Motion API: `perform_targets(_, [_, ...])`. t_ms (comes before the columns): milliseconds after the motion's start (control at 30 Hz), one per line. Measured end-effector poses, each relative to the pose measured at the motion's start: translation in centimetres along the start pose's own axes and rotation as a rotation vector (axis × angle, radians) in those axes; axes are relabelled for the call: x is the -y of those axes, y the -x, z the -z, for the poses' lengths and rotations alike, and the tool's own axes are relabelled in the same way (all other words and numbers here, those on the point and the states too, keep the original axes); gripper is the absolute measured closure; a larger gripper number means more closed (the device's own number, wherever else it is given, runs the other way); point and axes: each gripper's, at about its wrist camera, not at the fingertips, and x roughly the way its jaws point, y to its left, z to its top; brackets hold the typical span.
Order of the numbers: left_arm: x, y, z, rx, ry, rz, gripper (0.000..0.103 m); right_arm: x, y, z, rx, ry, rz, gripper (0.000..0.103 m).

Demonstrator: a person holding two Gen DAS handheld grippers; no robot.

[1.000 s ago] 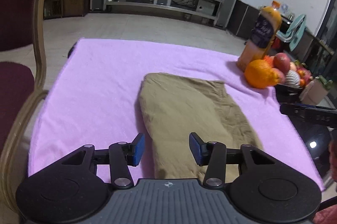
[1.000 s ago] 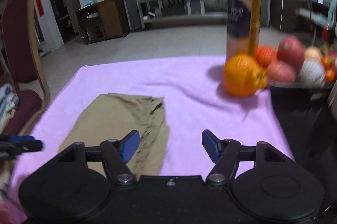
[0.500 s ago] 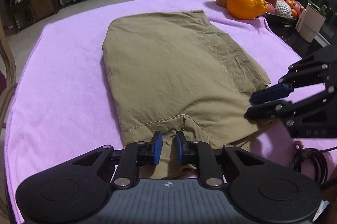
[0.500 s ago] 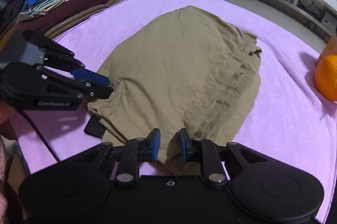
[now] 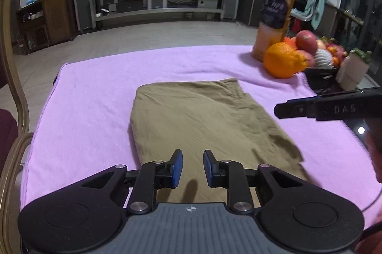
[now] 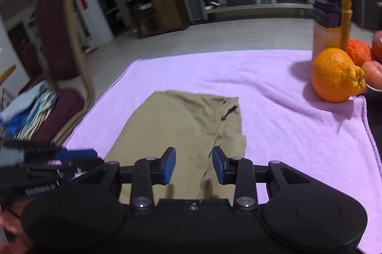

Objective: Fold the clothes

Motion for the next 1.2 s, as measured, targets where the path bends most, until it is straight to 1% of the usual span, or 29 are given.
perform_targets(67, [-0.3, -2.0, -0.5, -0.021, 0.019, 0.012, 0.085, 0.6, -1.6, -0.7, -0.004, -0.054, -0.043, 0.078])
perform_targets(167, [0.1, -4.5, 0.3, -0.055, 0.042, 0.059, 0.085, 1.6, -3.9, -1.7, -0.011, -0.134, -0.108, 0.078])
perform_targets(267, [1.2, -4.7, 0.7, -0.048, 0.012, 0.062, 0.083, 2.5, -6.2, -2.7, -0.018, -0.215, -0.173, 0.078])
perform_targets(300, [1.5, -4.7, 0.8, -0.044, 0.000, 0.062, 0.079, 3.0, -6.9, -2.9, -0.015, -0.242, -0.180, 0.078])
perform_targets(433, [2.6, -4.5, 1.2, -0.029, -0.045, 0.050, 0.079, 6.1, -8.6, -2.9, 0.027, -0.353, -0.120, 0.079])
perform_targets(500, [2.9, -4.3, 1.3, -0.026, -0.063, 0.041, 0.078, 7.7, -9.5, -3.0, 0.048, -0.409, -0.089, 0.092])
perform_targets(533, [3.0, -4.3, 1.3, -0.025, -0.068, 0.041, 0.077, 8.5, -10.0, -3.0, 0.058, -0.437, -0.074, 0.094])
perform_targets(567, [3.1, -4.3, 1.3, -0.025, -0.071, 0.041, 0.076, 9.2, -10.4, -3.0, 0.069, -0.464, -0.059, 0.102])
perform_targets(600, [3.1, -4.3, 1.2, -0.025, -0.069, 0.042, 0.074, 9.9, -10.5, -3.0, 0.079, -0.478, -0.031, 0.103])
perform_targets(633, [3.1, -4.2, 1.2, -0.026, -0.067, 0.042, 0.074, 10.3, -9.8, -3.1, 0.092, -0.472, 0.022, 0.101])
perform_targets(667, [3.0, -4.2, 1.1, -0.025, -0.069, 0.040, 0.074, 10.3, -8.9, -3.2, 0.104, -0.465, 0.096, 0.086])
perform_targets(700, [2.9, -4.2, 1.1, -0.024, -0.071, 0.037, 0.073, 10.1, -7.9, -3.3, 0.108, -0.449, 0.162, 0.081])
perform_targets(767, [2.9, -3.6, 0.9, -0.018, -0.073, 0.016, 0.074, 9.4, -5.9, -3.4, 0.103, -0.407, 0.217, 0.081])
perform_targets(867, [2.6, -0.9, 0.4, 0.031, -0.048, 0.014, 0.073, 6.7, -1.4, -3.6, 0.130, -0.364, 0.220, 0.081])
perform_targets(933, [2.3, 1.8, -0.1, 0.076, -0.040, 0.011, 0.072, 4.4, 1.9, -3.4, 0.161, -0.317, 0.203, 0.078])
perform_targets(1000, [2.1, 4.6, -0.2, 0.115, -0.035, -0.005, 0.072, 1.7, 4.9, -2.5, 0.203, -0.244, 0.199, 0.069])
perform_targets(1033, [1.9, 5.6, 0.0, 0.118, -0.028, -0.015, 0.072, 0.5, 6.3, -1.8, 0.226, -0.205, 0.198, 0.067])
perform_targets(1100, [1.3, 7.1, 0.8, 0.113, 0.006, -0.016, 0.072, -1.3, 8.4, -0.2, 0.252, -0.146, 0.184, 0.060])
perform_targets(1133, [1.0, 7.3, 1.5, 0.098, 0.030, -0.011, 0.072, -1.9, 9.0, 0.6, 0.253, -0.120, 0.172, 0.059])
perform_targets(1200, [0.7, 7.0, 3.0, 0.050, 0.071, -0.002, 0.073, -2.7, 8.4, 1.9, 0.201, -0.064, 0.142, 0.059])
